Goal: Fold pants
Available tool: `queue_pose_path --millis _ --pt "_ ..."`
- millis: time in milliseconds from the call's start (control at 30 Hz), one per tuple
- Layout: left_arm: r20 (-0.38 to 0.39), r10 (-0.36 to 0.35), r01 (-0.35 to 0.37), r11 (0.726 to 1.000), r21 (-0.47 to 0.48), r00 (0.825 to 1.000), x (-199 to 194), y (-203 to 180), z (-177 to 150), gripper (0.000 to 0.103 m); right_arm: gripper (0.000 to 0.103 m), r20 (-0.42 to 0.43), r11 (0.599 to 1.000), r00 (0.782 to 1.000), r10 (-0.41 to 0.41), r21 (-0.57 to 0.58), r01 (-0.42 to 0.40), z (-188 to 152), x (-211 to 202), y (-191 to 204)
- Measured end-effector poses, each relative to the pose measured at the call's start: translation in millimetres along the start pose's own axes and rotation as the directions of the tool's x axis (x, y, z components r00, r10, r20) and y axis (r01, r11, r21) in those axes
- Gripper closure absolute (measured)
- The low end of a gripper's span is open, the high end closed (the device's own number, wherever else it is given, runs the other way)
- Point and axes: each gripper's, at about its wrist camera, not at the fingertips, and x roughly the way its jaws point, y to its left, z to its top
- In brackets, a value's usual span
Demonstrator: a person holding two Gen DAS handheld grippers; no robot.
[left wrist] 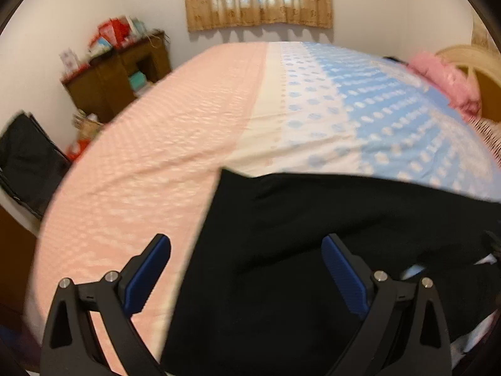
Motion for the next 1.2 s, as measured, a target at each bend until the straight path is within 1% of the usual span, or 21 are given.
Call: queue_pose_path --millis 33,133,200,267,400,433,533,567,600,633,667,700,733,767,800,833,867,933,1000,1067,1200 --pt "-0.003 -0.025 0.025 1.0 0.008 1.0 4.6 -8.2 2.3 0.004 0.001 -0.011 1.0 1.0 0.006 -0.019 -0.006 10.8 12.7 -2.7" --pt "-0.024 -0.017 0.018 0.999 0.035 1.0 21.7 -27.3 5.9 0.004 0.005 -0.061 0.997 0.997 0.039 -0.064 -0.043 36.3 51.4 -9.0" --pt "-0.054 -0.024 0.026 0.999 0.045 0.998 38.1 -37.2 10.0 0.004 0.017 -0.111 0.991 0.991 0.076 -0.098 -0.087 49.9 80.6 -10.5" --pt "-0.084 -0.03 0.033 0.999 0.042 0.996 49.5 -41.1 13.3 0.004 0.02 -0.155 0.983 0.984 0.087 -0.148 -0.111 58.4 105.2 -9.5" --pt "-0.116 -0.014 0.018 0.999 0.039 0.993 67.2 -43.8 13.2 0.004 0.02 -0.231 0.958 0.967 0.108 -0.235 -0.163 68.1 136.3 -4.3" --pt "-0.127 -0.005 0.01 0.999 0.038 0.992 72.3 -43.4 12.3 0.004 0.02 -0.242 0.947 0.965 0.103 -0.272 -0.17 68.9 142.0 -1.1" --pt "-0.16 0.006 0.0 0.999 0.037 0.987 84.8 -43.7 8.0 0.004 0.021 -0.263 0.921 0.963 0.057 -0.358 -0.153 67.9 160.2 5.1" --pt "-0.173 0.011 -0.005 0.999 0.034 0.985 88.4 -43.5 6.0 0.004 0.024 -0.283 0.918 0.957 0.062 -0.36 -0.166 67.0 167.3 4.8" --pt "-0.183 0.012 -0.006 1.0 0.03 0.983 91.0 -43.3 4.1 0.004 0.032 -0.302 0.917 0.95 0.083 -0.349 -0.192 65.7 170.8 4.1" --pt "-0.191 0.01 -0.005 1.0 0.026 0.982 93.1 -42.9 1.9 0.004 0.038 -0.313 0.916 0.941 0.128 -0.326 -0.233 65.8 171.3 1.9" --pt "-0.195 0.012 -0.007 1.0 0.025 0.981 94.3 -42.5 0.5 0.004 0.049 -0.325 0.911 0.932 0.161 -0.314 -0.267 65.6 170.1 1.1" --pt "-0.198 0.017 -0.012 1.0 0.028 0.98 95.5 -42.7 -1.2 0.004 0.06 -0.329 0.903 0.927 0.18 -0.318 -0.289 65.4 168.7 2.4" --pt "-0.197 0.022 -0.016 0.999 0.033 0.98 96.6 -43.3 -1.5 0.004 0.066 -0.334 0.894 0.924 0.188 -0.331 -0.302 64.5 166.9 4.9" --pt "-0.193 0.033 -0.025 0.999 0.042 0.981 97.3 -44.3 -2.0 0.004 0.08 -0.342 0.888 0.918 0.199 -0.334 -0.317 63.5 165.1 8.2" --pt "-0.191 0.046 -0.037 0.998 0.051 0.981 97.5 -45.1 -2.5 0.004 0.089 -0.35 0.885 0.914 0.205 -0.332 -0.326 63.3 163.9 12.0" --pt "-0.192 0.063 -0.052 0.997 0.061 0.979 96.8 -45.3 -3.1 0.004 0.092 -0.354 0.885 0.915 0.195 -0.339 -0.319 63.1 161.7 16.4" --pt "-0.19 0.07 -0.059 0.996 0.065 0.979 93.9 -44.8 -3.4 0.004 0.097 -0.347 0.884 0.922 0.173 -0.357 -0.3 63.0 158.0 21.0" --pt "-0.167 0.057 -0.049 0.997 0.054 0.984 82.8 -41.6 -3.0 0.004 0.098 -0.321 0.883 0.934 0.158 -0.377 -0.279 64.6 145.7 26.7" --pt "-0.137 0.038 -0.033 0.999 0.038 0.99 66.3 -35.9 -4.6 0.004 0.098 -0.282 0.889 0.944 0.17 -0.368 -0.27 68.4 128.3 26.3" --pt "-0.118 0.03 -0.026 0.999 0.029 0.993 55.2 -32.3 -7.6 0.004 0.098 -0.233 0.892 0.954 0.186 -0.367 -0.264 69.2 100.7 27.8" --pt "-0.085 0.0 0.002 1.0 0.028 0.996 39.6 -27.5 -20.0 0.004 0.098 -0.156 0.876 0.966 0.204 -0.411 -0.252 55.6 49.2 38.9"
